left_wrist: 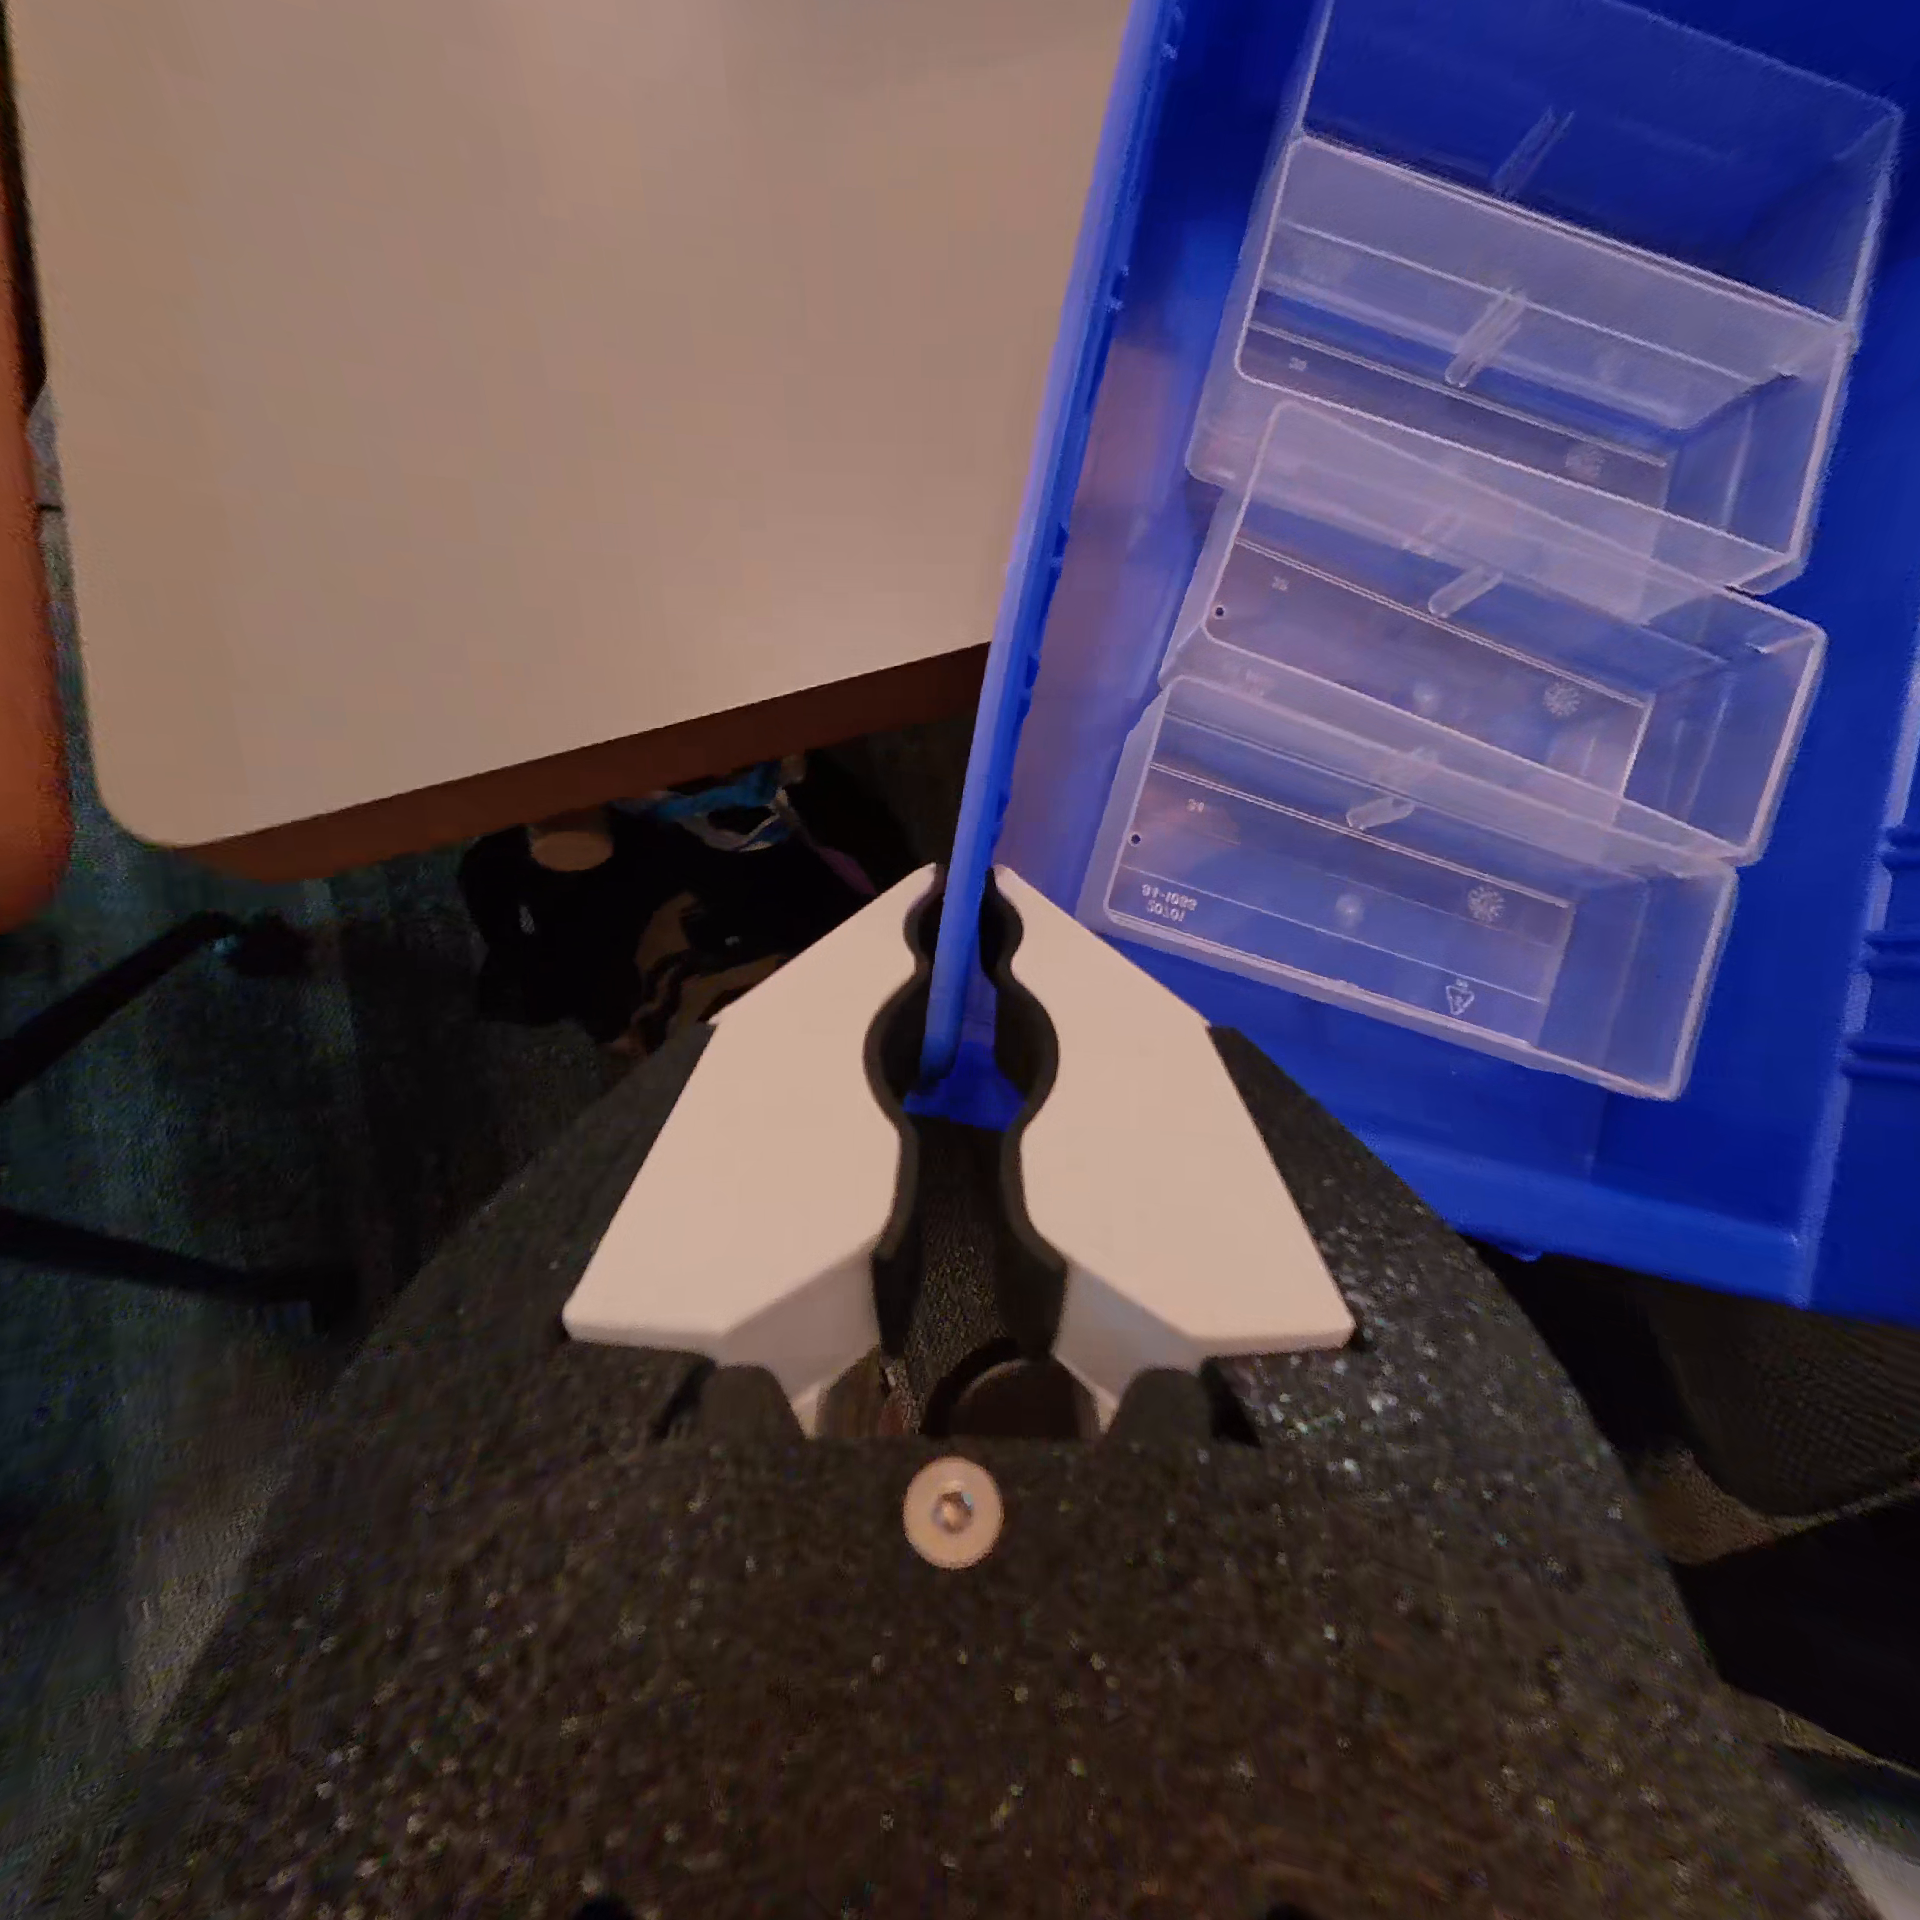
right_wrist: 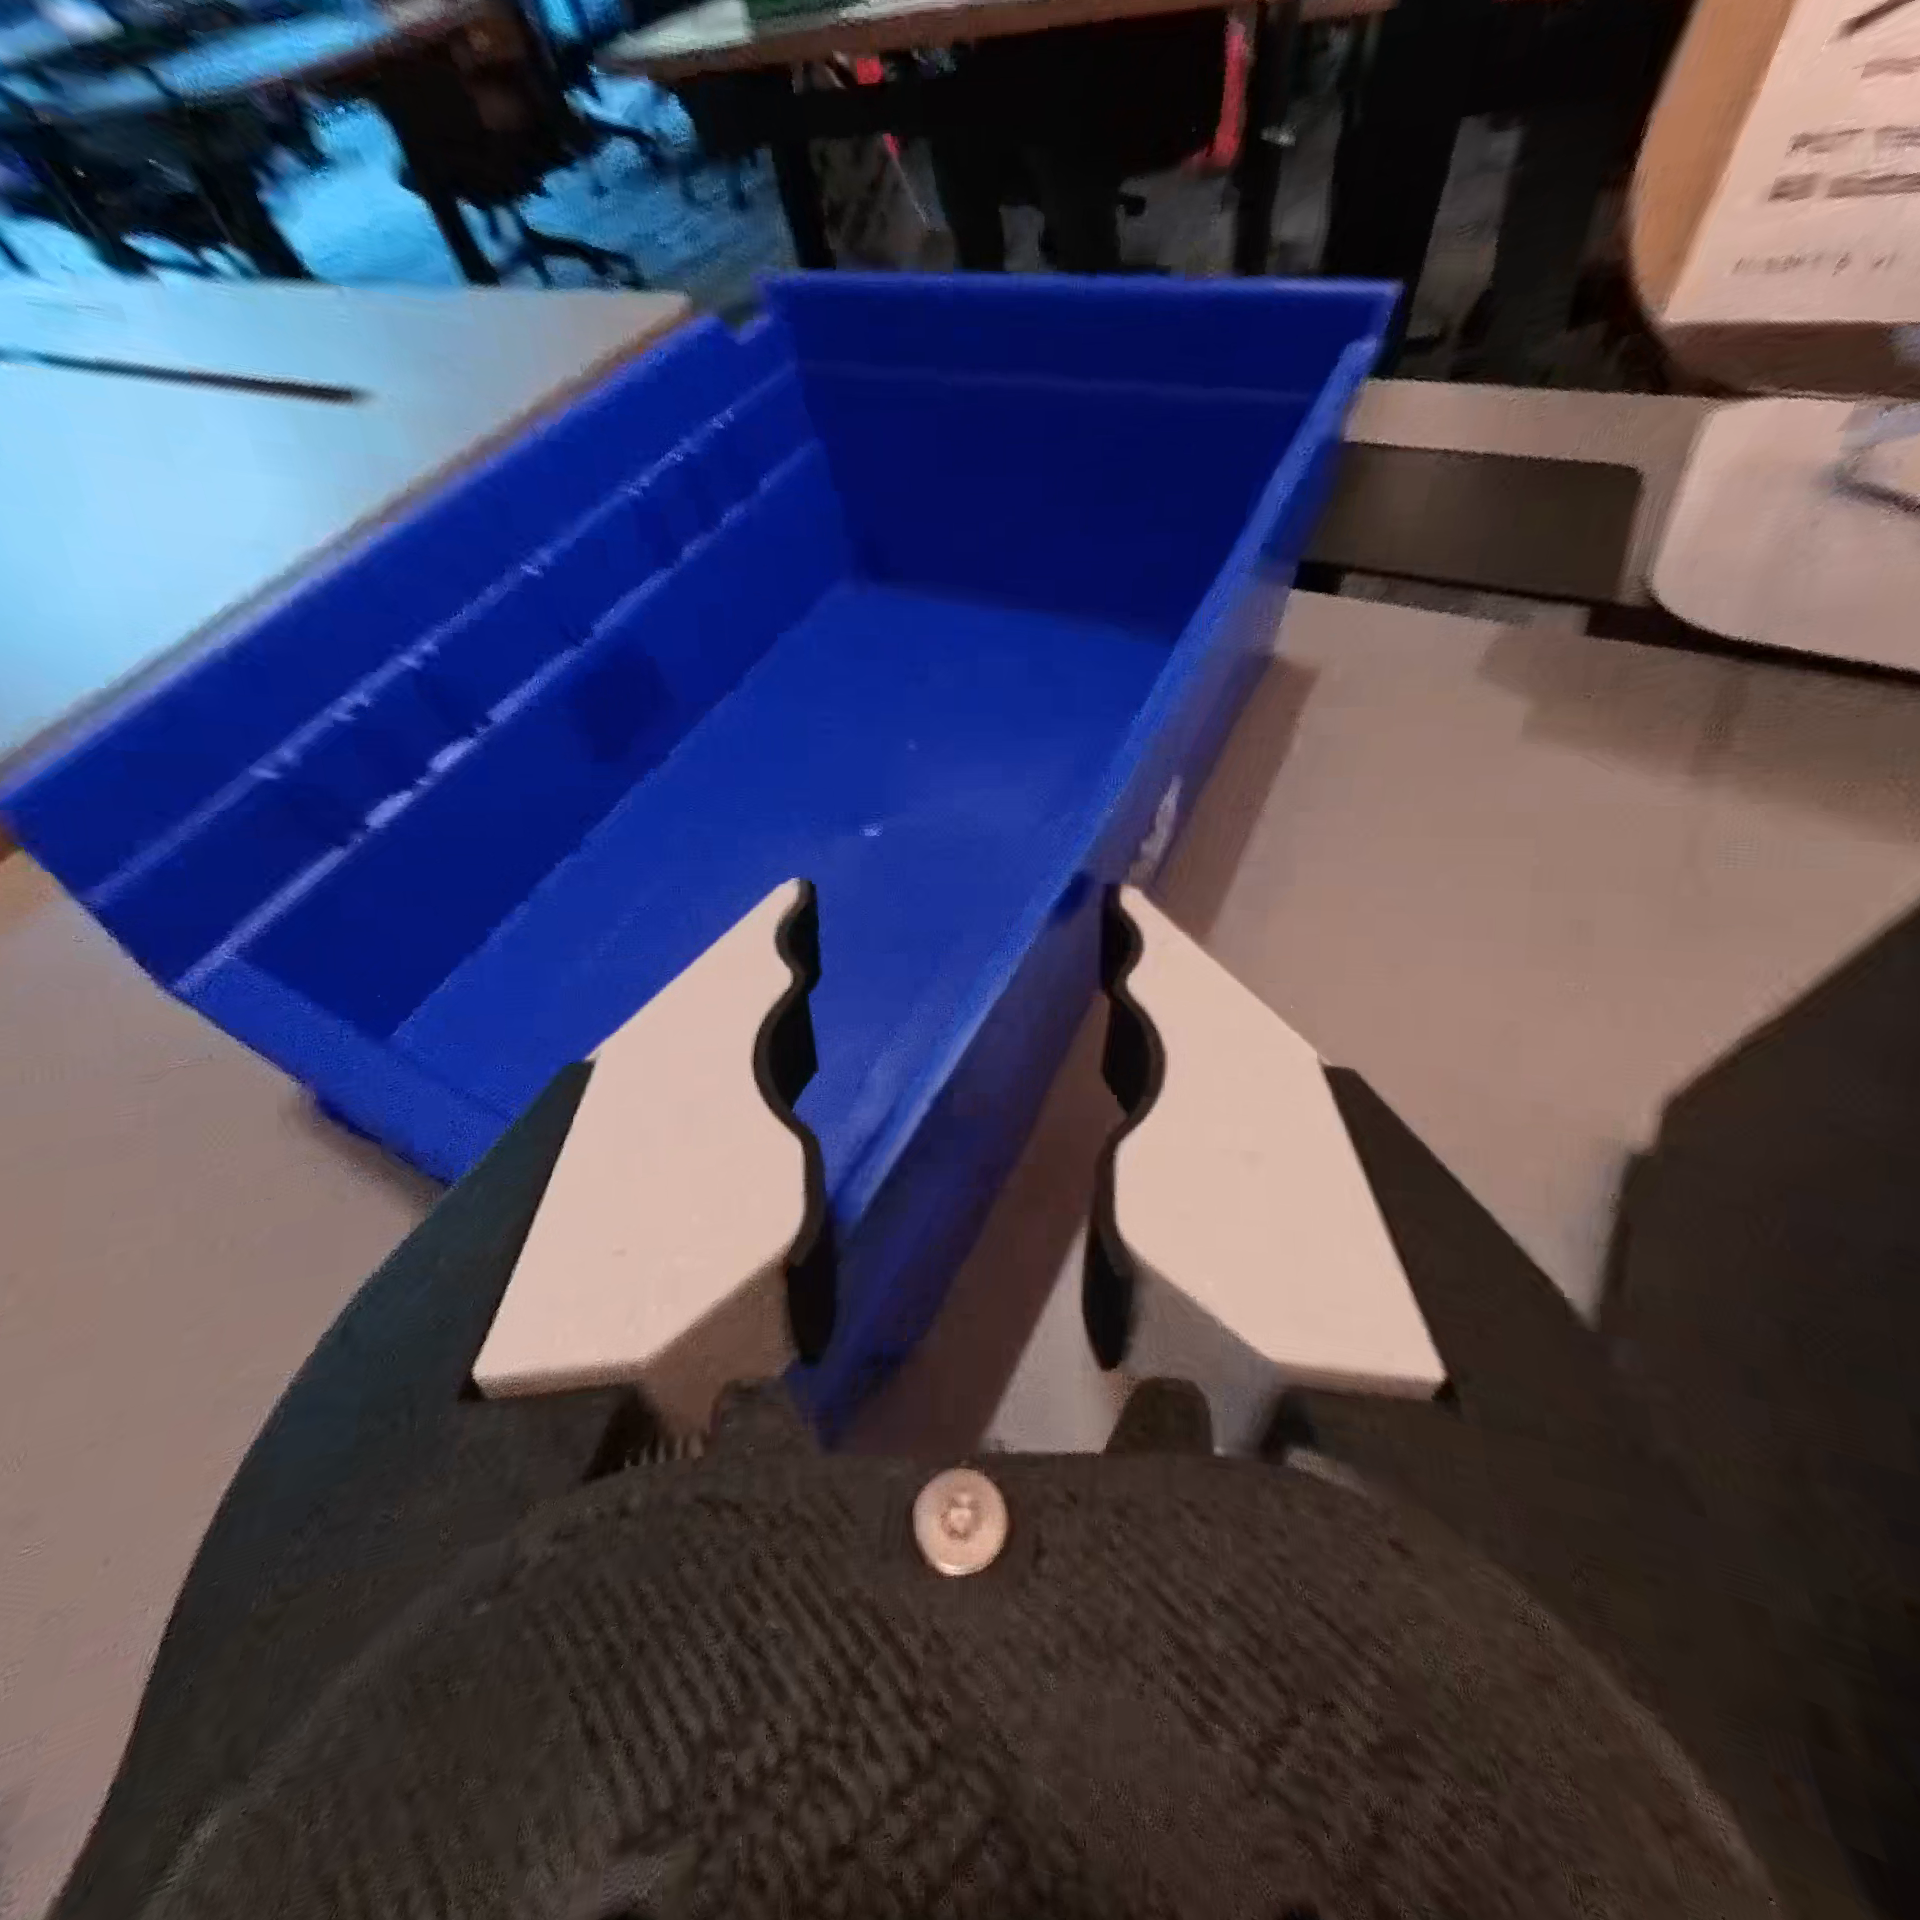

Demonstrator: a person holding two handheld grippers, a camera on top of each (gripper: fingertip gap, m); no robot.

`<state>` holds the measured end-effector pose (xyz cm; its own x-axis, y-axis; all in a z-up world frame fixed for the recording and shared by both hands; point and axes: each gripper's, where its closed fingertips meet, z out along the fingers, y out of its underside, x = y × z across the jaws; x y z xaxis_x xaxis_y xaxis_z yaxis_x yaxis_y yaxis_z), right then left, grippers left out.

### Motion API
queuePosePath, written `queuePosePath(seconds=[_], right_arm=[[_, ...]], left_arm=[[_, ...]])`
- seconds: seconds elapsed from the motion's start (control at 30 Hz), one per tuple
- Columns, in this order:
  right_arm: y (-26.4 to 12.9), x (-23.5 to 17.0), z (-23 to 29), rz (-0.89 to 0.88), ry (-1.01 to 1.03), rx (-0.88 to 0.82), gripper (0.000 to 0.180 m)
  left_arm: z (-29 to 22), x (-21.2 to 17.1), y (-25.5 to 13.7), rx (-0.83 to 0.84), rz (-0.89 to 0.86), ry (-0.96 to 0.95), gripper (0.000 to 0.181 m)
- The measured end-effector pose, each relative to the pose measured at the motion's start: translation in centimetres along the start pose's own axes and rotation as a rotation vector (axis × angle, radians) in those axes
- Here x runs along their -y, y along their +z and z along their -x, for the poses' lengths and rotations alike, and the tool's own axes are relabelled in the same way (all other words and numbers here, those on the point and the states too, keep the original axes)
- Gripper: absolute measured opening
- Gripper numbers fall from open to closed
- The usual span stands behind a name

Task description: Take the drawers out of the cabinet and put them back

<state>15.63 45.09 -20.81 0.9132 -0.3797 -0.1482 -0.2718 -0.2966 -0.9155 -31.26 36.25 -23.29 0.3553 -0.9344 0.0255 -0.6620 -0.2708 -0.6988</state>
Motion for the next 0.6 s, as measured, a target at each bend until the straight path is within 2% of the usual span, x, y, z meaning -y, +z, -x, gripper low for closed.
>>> queuePosePath(seconds=[0.03, 0.17, 0.27, 0.3, 0.4, 0.47, 0.6], right_arm=[[0.2, 0.2, 0.2, -0.029, 0.037, 0.03, 0.055], [0.8, 0.7, -0.4, -0.05, 0.089, 0.048, 0.045], [0.3, 0.7, -1.7, -0.025, 0.122, 0.006, 0.011], [0.0, 0.8, -1.6, -0.025, 0.111, 0.031, 0.006], [-1.2, 1.1, 1.0, -0.001, 0.053, 0.168, 0.003], [-2.4, 2.7, 3.1, -0.017, -0.001, 0.214, 0.003], [-6.9, 9.2, 8.2, -0.188, -0.252, 0.226, 0.002]], left_arm=[[0.6, -0.1, -0.2, 0.015, 0.006, -0.019, 0.004], [2.9, -0.8, -1.0, 0.073, 0.033, -0.101, 0.007], [4.6, -1.5, -1.9, 0.112, 0.057, -0.154, 0.008], [5.1, -1.8, -2.2, 0.124, 0.063, -0.171, 0.008], [6.4, -2.8, -3.4, 0.15, 0.081, -0.223, 0.006], [6.9, -3.4, -4.1, 0.153, 0.092, -0.251, 0.005], [6.8, -3.7, -4.8, 0.125, 0.114, -0.264, 0.003]])
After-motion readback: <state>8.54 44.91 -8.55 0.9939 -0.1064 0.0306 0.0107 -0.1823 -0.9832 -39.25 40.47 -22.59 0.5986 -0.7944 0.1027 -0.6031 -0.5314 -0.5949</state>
